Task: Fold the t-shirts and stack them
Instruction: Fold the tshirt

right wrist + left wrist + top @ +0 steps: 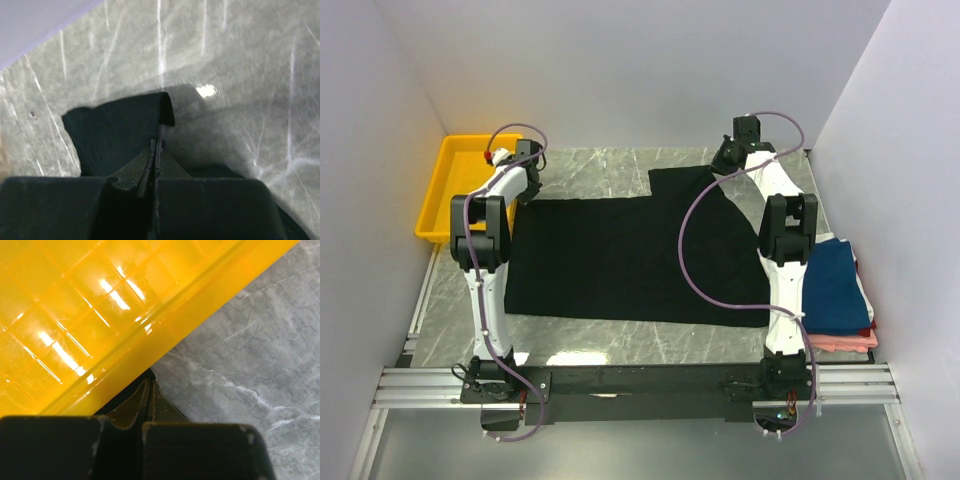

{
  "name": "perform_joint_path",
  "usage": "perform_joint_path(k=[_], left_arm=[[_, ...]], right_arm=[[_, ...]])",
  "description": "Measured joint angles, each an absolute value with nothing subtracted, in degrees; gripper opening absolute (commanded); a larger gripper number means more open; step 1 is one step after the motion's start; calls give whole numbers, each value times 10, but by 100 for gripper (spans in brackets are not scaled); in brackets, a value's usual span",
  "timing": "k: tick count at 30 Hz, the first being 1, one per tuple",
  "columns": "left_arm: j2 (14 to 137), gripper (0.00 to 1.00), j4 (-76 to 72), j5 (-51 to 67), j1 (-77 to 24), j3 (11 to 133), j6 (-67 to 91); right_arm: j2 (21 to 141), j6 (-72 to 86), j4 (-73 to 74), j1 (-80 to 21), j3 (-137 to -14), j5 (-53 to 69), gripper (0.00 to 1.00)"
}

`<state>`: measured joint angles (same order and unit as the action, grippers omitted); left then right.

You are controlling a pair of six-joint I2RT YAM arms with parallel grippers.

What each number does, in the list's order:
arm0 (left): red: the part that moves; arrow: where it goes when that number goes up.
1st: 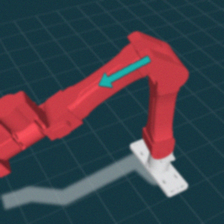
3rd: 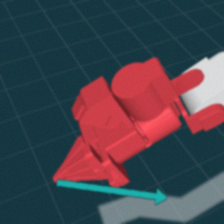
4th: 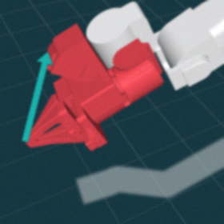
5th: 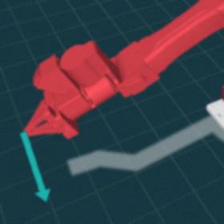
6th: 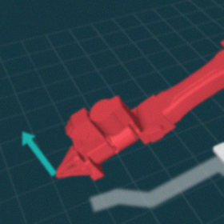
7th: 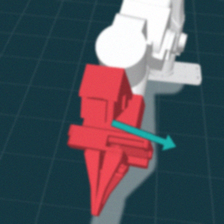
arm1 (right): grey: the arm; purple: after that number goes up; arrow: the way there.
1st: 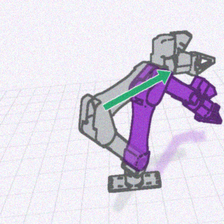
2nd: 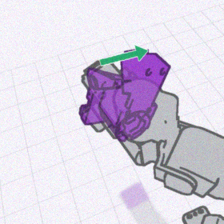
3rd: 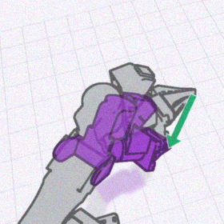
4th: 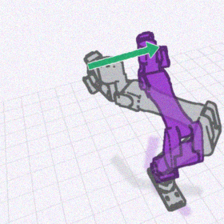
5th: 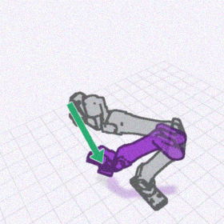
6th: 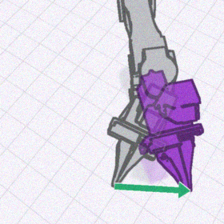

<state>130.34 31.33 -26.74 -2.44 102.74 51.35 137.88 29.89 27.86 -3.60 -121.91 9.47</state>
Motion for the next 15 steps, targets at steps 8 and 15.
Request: perform_joint_path(k=[8,15], left_arm=[[1289,1,315,-265,-23,1024,513],[1261,0,314,-261,-23,1009,512]], right_arm=[[1334,287,279,-35,-1176,84,0],[1272,280,268,-32,-1124,77,0]])
